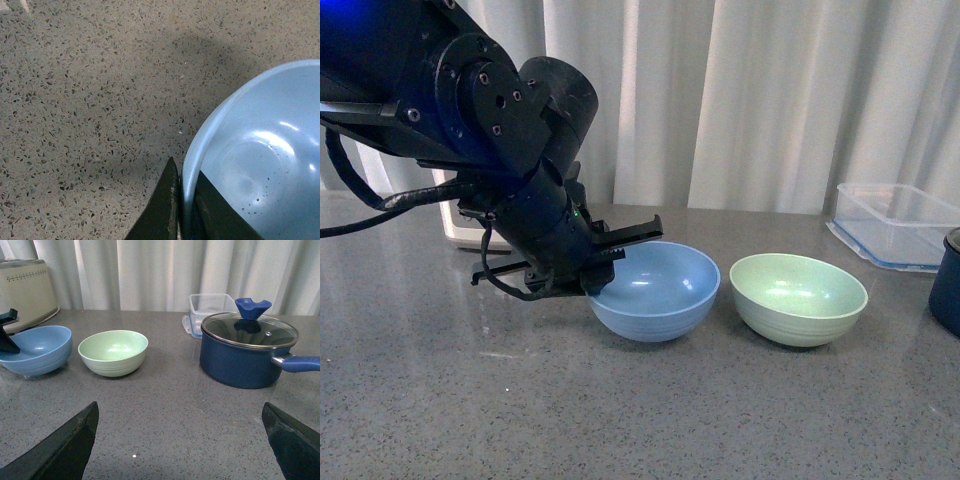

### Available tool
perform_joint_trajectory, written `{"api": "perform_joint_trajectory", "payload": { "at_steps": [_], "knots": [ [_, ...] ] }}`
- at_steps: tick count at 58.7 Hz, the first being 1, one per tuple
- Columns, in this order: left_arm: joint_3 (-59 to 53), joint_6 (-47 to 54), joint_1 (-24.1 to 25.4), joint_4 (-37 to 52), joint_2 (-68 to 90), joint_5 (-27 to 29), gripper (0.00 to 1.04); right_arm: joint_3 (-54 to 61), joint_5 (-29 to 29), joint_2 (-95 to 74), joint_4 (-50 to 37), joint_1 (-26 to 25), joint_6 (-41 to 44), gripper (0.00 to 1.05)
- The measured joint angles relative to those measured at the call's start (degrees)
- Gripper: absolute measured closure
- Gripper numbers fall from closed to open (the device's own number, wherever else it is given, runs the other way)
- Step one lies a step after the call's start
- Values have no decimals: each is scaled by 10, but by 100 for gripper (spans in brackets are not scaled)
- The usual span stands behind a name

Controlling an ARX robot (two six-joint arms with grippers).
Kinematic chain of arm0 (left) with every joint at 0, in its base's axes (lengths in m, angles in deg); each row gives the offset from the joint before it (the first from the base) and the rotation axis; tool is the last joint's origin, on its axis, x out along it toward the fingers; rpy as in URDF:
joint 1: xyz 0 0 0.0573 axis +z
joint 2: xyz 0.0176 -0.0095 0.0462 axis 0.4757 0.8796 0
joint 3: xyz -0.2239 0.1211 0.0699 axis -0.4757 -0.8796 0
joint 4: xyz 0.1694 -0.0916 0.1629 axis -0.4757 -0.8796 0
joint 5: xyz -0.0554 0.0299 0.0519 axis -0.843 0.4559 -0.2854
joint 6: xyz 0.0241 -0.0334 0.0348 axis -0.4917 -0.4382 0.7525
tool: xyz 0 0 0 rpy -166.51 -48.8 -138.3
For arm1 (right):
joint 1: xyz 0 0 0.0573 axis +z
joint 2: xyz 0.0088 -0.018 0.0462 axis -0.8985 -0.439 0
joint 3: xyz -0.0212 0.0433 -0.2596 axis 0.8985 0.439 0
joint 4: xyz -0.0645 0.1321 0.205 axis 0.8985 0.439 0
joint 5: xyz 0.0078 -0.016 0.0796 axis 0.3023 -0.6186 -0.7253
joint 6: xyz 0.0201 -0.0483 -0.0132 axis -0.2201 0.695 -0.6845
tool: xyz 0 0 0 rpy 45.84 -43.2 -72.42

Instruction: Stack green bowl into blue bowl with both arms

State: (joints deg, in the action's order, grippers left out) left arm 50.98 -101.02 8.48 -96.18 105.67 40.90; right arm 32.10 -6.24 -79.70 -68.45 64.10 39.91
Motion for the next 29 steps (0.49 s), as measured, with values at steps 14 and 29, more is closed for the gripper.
{"api": "perform_joint_trajectory", "payload": {
  "at_steps": [14,29],
  "knots": [
    [4,5,-2,-2,11,6,101,0,0,0,0,0,0,10],
    [1,14,-7,17,7,-13,66,0,0,0,0,0,0,10]
  ]
}}
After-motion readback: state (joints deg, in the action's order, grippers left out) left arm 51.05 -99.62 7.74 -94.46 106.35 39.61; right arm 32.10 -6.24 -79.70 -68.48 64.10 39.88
